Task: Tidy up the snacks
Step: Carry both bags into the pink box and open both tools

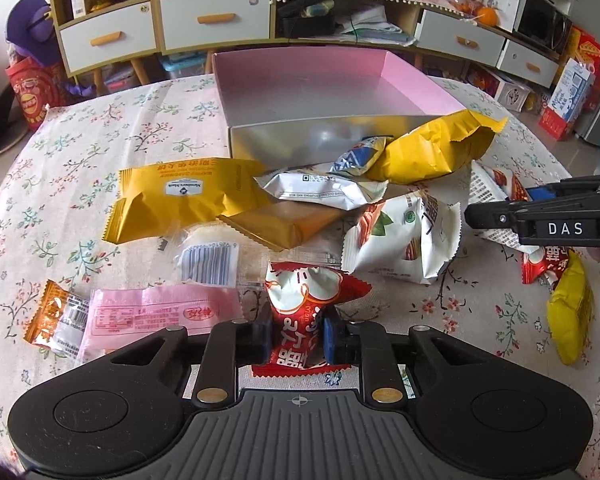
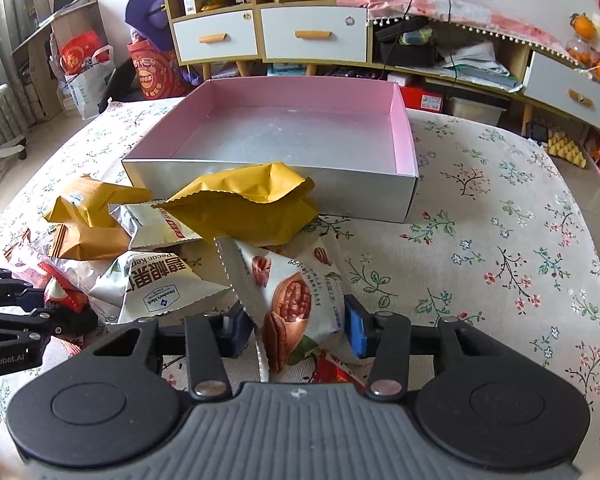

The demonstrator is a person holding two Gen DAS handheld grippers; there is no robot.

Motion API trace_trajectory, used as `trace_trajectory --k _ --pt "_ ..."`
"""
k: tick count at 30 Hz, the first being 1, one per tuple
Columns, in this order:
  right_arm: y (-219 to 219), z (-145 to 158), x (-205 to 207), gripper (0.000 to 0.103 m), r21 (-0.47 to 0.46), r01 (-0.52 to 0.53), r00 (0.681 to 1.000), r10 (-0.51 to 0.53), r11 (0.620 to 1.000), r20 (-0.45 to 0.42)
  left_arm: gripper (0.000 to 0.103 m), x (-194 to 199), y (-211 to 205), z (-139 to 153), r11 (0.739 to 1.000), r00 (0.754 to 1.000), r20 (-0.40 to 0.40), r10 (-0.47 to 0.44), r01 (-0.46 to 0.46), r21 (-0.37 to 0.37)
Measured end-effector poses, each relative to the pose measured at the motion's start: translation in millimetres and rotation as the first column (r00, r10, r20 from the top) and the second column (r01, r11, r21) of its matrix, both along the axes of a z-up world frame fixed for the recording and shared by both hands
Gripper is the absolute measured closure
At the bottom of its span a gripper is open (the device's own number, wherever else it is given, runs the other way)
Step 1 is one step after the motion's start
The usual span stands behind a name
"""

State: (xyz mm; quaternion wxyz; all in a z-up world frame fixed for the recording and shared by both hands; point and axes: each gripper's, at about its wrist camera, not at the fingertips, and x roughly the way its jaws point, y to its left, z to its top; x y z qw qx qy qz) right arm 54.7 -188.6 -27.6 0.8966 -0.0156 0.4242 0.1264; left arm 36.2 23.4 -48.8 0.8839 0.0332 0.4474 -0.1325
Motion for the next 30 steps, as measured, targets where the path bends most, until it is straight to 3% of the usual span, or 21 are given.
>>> trace_trajectory --k 10,19,30 --pt "-16 15 -8 0.063 0.07 0.043 0.999 -0.043 0.997 0.008 0.083 -8 9 20 0.999 1.0 -0.01 -0.001 0.0 -0.049" --pt "-29 38 -22 0.064 0.153 0.072 0.995 -0.081 0.986 0.053 0.083 -12 2 48 0.997 0.999 0.046 0.007 -0.003 -0.073" --pt "-26 51 1 0.063 0.19 0.08 0.991 -0.099 0.978 0.09 0.083 21 -17 74 0.997 0.994 0.098 0.047 -0.04 -0.071"
